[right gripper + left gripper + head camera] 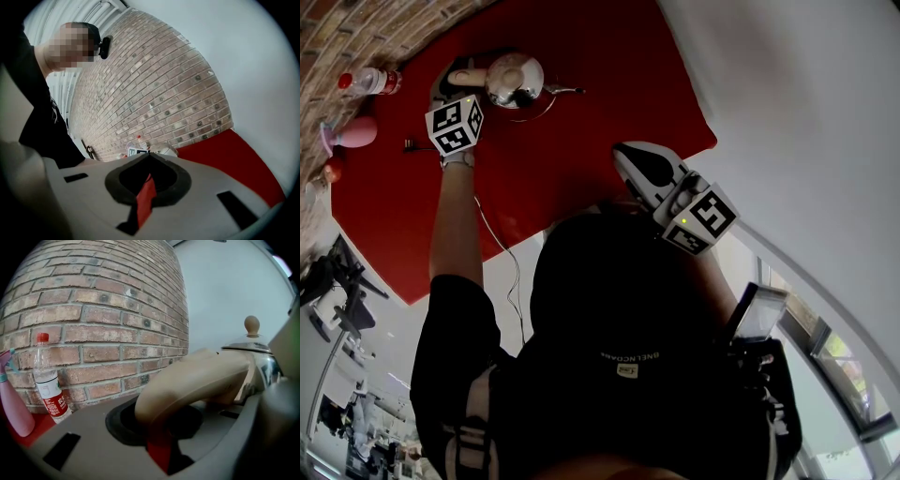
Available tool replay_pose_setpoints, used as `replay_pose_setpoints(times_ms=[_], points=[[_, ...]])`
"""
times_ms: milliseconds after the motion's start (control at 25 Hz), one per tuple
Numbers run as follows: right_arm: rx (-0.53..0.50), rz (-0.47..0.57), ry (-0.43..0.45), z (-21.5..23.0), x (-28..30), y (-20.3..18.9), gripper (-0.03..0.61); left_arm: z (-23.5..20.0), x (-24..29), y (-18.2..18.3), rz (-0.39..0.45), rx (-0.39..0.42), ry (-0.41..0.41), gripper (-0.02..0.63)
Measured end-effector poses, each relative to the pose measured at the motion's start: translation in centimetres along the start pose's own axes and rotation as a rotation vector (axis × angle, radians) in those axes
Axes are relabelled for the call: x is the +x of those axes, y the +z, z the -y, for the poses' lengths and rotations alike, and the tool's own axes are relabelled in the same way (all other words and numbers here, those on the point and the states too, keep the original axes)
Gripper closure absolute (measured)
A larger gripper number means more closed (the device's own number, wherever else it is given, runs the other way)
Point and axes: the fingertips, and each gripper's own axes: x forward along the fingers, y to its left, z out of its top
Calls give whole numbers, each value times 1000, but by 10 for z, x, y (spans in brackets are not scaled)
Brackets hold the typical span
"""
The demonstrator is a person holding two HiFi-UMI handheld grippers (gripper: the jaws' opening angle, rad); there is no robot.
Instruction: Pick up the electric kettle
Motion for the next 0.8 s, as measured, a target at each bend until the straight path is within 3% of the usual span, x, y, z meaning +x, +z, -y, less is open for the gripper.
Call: replay_pose_setpoints(times_ms=[800], points=[[-10, 3, 31, -5, -1, 8, 577, 4, -24, 13, 31, -26, 66, 523]])
